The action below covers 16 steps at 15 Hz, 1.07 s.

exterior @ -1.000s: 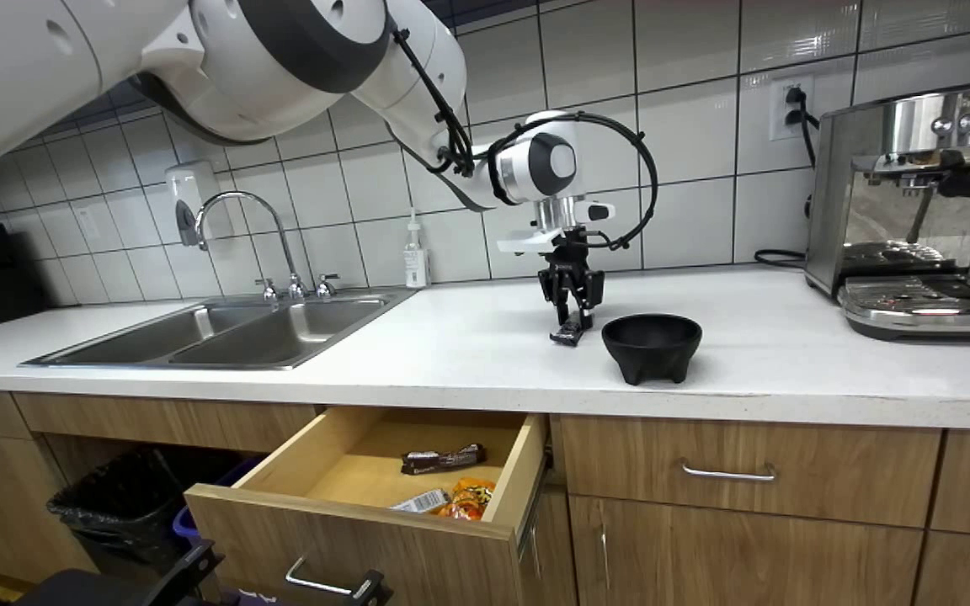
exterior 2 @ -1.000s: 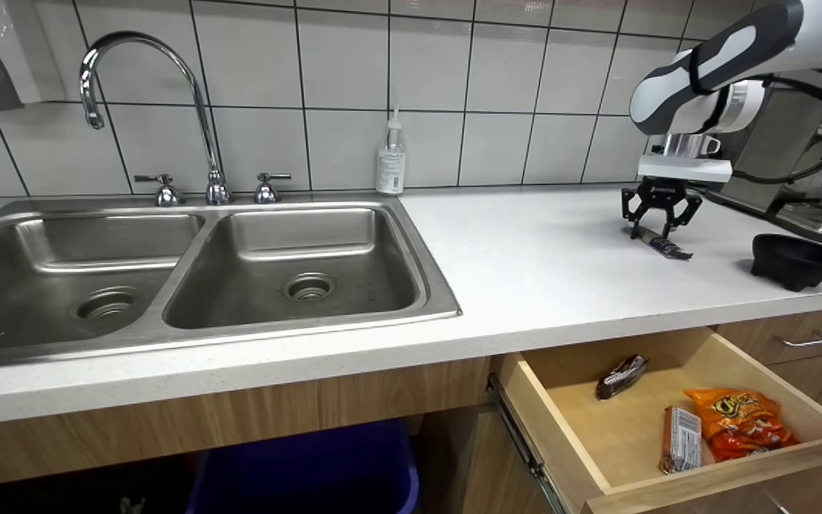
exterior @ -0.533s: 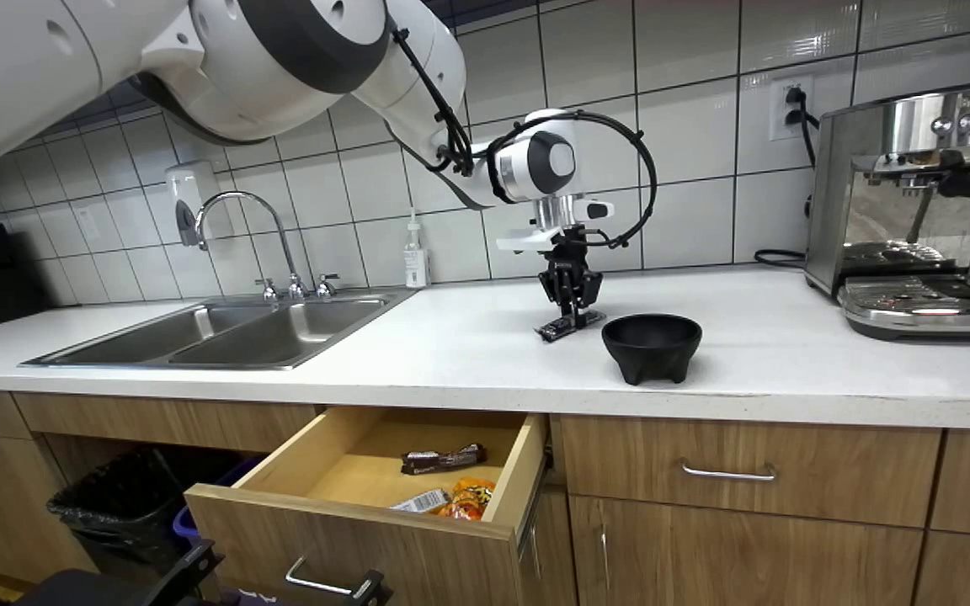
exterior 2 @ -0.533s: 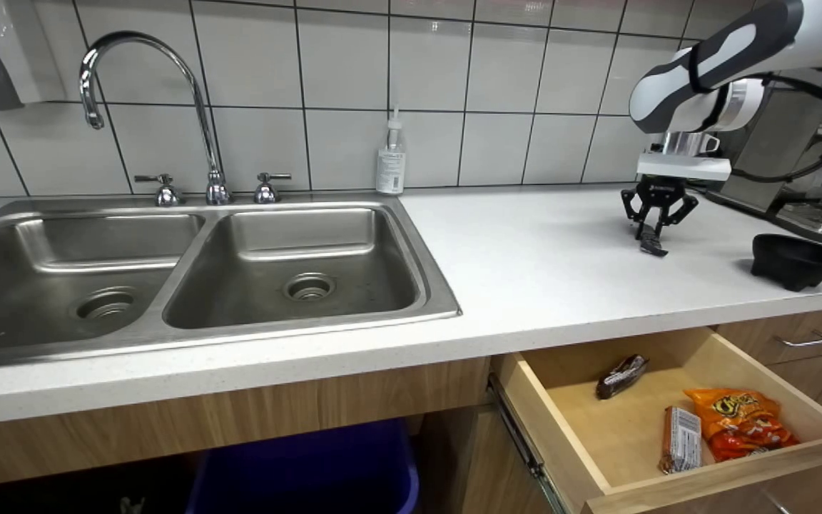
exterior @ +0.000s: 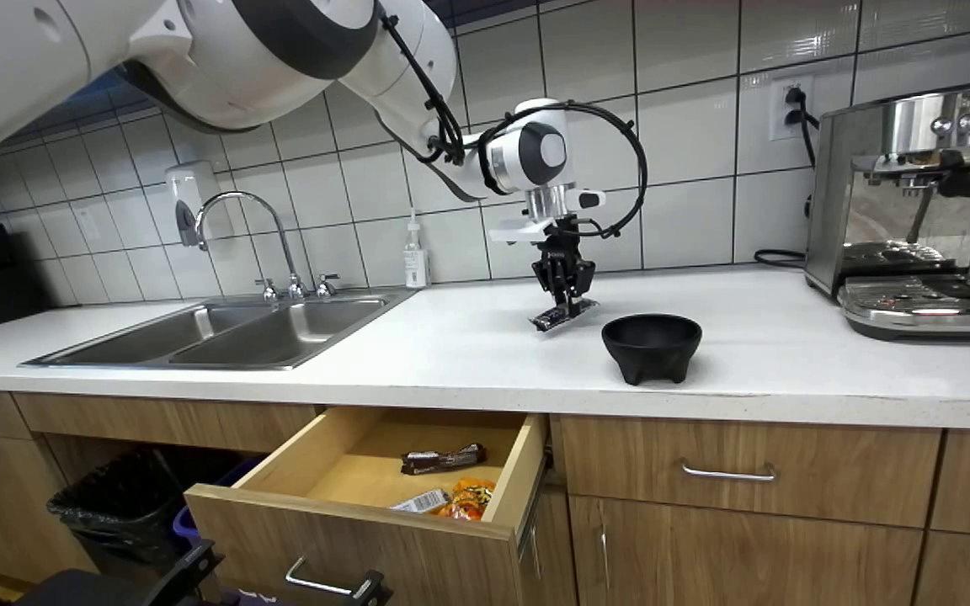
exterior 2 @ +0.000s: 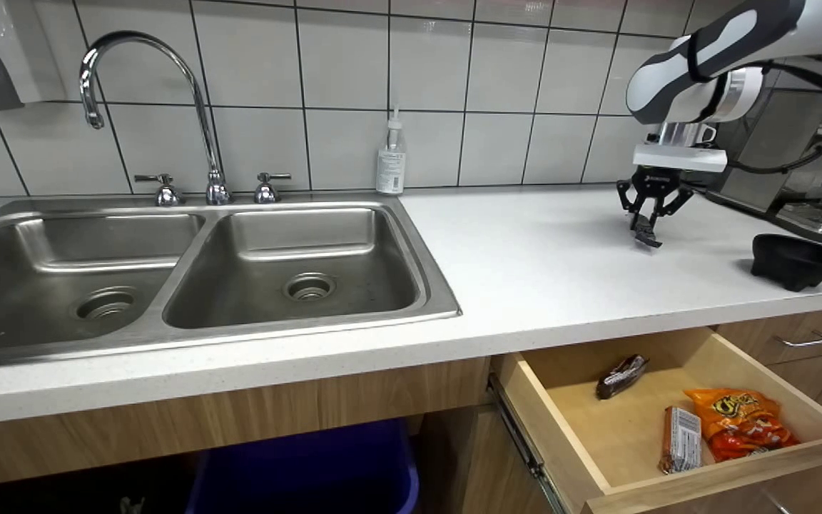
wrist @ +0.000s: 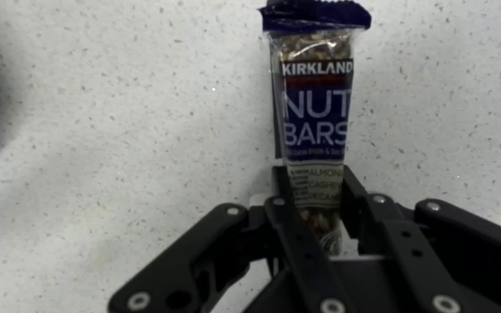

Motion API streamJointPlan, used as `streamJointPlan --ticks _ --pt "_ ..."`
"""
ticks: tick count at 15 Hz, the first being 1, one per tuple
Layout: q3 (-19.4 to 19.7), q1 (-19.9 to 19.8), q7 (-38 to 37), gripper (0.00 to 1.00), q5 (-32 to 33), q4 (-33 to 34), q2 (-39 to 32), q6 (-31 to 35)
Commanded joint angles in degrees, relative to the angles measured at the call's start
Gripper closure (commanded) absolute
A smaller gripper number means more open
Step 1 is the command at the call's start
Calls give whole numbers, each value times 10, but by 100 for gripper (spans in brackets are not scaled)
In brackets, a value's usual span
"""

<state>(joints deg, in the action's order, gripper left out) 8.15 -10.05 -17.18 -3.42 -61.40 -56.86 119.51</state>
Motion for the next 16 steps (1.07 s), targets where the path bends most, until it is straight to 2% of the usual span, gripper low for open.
streamJointPlan --ticks 1,5,16 --pt "1 12 -4 92 1 -75 57 30" --pt "6 26 -16 92 1 -144 102 65" --pt "28 85 -80 92 6 -416 261 210"
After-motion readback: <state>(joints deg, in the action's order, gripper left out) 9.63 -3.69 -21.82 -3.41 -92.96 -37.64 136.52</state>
